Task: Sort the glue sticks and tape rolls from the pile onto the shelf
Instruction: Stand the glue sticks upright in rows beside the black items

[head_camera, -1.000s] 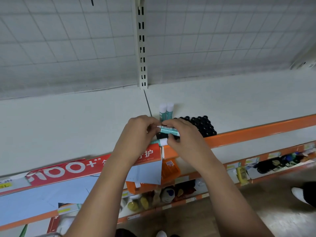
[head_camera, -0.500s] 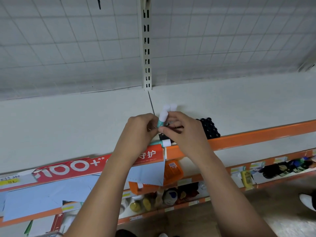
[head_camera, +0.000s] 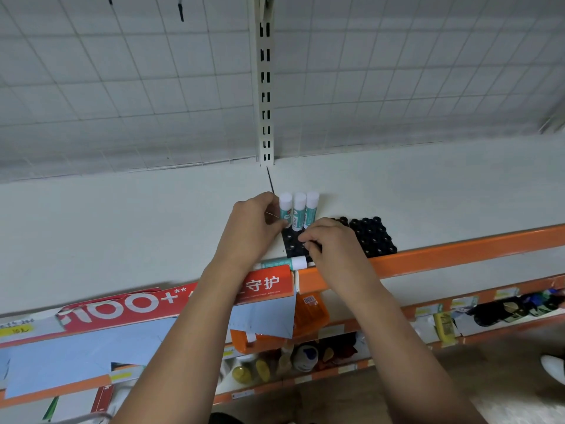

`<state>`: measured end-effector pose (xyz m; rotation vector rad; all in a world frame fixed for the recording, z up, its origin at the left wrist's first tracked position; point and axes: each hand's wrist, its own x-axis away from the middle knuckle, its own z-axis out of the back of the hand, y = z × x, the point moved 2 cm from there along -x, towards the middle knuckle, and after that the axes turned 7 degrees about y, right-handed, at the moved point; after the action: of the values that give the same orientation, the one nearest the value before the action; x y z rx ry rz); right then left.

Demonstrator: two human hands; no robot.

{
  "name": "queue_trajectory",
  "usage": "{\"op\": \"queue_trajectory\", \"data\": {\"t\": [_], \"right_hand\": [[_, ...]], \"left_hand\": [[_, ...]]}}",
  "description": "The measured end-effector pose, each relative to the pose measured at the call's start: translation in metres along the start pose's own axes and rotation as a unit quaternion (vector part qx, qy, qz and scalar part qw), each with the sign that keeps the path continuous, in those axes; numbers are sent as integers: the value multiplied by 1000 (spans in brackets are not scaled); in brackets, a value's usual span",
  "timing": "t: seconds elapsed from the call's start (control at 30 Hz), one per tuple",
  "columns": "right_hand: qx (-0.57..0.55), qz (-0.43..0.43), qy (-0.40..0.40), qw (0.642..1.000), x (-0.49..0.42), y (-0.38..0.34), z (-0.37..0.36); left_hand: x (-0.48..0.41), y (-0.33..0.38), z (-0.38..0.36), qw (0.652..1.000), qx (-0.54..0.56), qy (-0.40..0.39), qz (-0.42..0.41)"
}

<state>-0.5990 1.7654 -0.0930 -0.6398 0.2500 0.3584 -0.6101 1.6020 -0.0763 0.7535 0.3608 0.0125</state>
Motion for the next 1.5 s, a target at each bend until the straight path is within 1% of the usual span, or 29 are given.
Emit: {"op": "queue_trajectory", "data": {"t": [0.23,0.4,0.63,0.7,0.8,0.83,1.03,1.13,1.27,1.4,1.5], "right_hand": [[-4,-4,-15,1000,-1,0,0],[-12,-5,-15,1000,-1,0,0],[-23,-10,-21,999,0,0,5],[-27,-8,-21,999,2,1,6],[-42,-7,-13,999,6,1,9],[-48,-7,-9,999,7,2,10],[-62,3,-14,998,13,0,11],[-69,3,-8,998,17,0,12],[-75,10,-9,997,20,-2,16],[-82,4,-36,996,26,-1,18],[-77,5,-55,995,27,0,17]], "left_hand": [[1,-5,-7,1000,1,-16,10],[0,-6,-12,999,-33,-14,8],[7,0,0,997,-43,-44,40],[18,1,10,996,-41,-73,38],[36,3,23,985,-15,-170,35],[40,5,25,982,-9,-186,34],[45,5,22,982,-19,-186,25],[45,4,19,980,-19,-194,33],[45,6,14,981,-24,-186,38],[45,8,11,982,-23,-186,35],[44,10,10,986,-9,-164,22]]}}
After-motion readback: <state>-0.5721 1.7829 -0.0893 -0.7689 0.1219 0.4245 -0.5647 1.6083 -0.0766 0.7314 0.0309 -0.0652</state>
